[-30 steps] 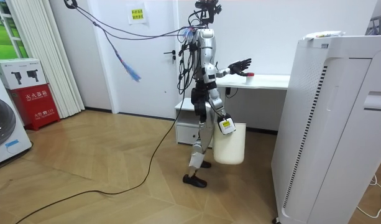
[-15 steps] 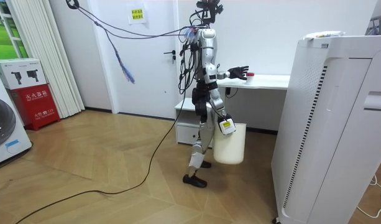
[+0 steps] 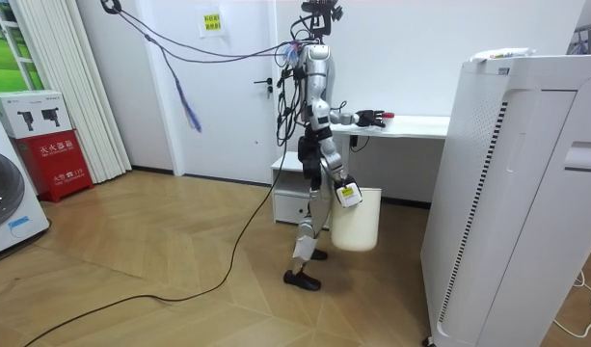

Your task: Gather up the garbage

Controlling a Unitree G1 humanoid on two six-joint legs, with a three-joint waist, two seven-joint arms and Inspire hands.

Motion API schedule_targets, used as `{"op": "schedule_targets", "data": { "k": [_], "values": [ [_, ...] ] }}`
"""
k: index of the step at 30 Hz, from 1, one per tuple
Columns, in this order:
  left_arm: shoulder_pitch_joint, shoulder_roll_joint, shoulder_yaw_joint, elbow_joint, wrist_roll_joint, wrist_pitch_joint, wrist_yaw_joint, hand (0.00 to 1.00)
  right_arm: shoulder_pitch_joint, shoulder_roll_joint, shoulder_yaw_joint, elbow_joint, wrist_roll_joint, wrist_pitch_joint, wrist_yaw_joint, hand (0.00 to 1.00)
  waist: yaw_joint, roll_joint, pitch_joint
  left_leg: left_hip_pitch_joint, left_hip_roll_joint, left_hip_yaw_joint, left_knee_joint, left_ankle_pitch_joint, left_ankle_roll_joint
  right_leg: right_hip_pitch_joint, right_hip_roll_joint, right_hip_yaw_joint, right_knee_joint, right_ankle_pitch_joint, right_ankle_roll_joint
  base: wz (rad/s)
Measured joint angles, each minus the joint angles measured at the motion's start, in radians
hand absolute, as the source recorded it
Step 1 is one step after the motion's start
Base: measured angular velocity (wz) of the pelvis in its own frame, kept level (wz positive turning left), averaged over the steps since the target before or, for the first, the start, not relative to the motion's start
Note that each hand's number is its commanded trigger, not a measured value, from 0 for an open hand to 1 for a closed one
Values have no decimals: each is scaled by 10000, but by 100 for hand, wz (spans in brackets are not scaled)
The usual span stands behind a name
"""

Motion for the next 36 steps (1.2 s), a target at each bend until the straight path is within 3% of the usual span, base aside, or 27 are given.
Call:
{"op": "schedule_targets", "data": {
  "k": [9,12,21,22,23,36],
  "values": [
    [-831,-4,-22,658,-22,14,142,0,-52,10,15,-52,-15,-3,-1,100,-329,19,2,28,50,118,-11,-1,-2,-29,41,208,-13,9,-16,-3],
    [-1132,-21,-22,1025,-27,14,149,0,-53,11,15,-53,-22,-4,-1,100,-330,73,45,143,75,255,-106,-1,-2,-12,42,293,-5,11,-16,-12],
    [-1174,-64,-22,1106,-26,66,139,0,-73,11,11,-57,-37,-3,30,100,-570,143,48,186,93,325,-232,-1,-1,-52,55,433,-22,14,-16,-3],
    [-1174,-64,-22,1106,-26,73,138,5,-73,11,10,-57,-37,-3,30,100,-570,146,46,191,94,328,-237,-1,-1,-56,56,448,-23,13,-16,-5],
    [-1175,-65,-22,1106,-26,103,138,99,-73,11,12,-57,-47,-3,34,100,-580,147,45,201,93,335,-245,-1,-1,-56,56,474,-23,14,-15,0],
    [-1186,-41,222,1111,-128,518,152,100,-67,13,-11,-118,-123,233,34,100,-624,147,-10,316,92,385,-253,2,2,37,47,503,8,14,-15,-1]
  ]
}}
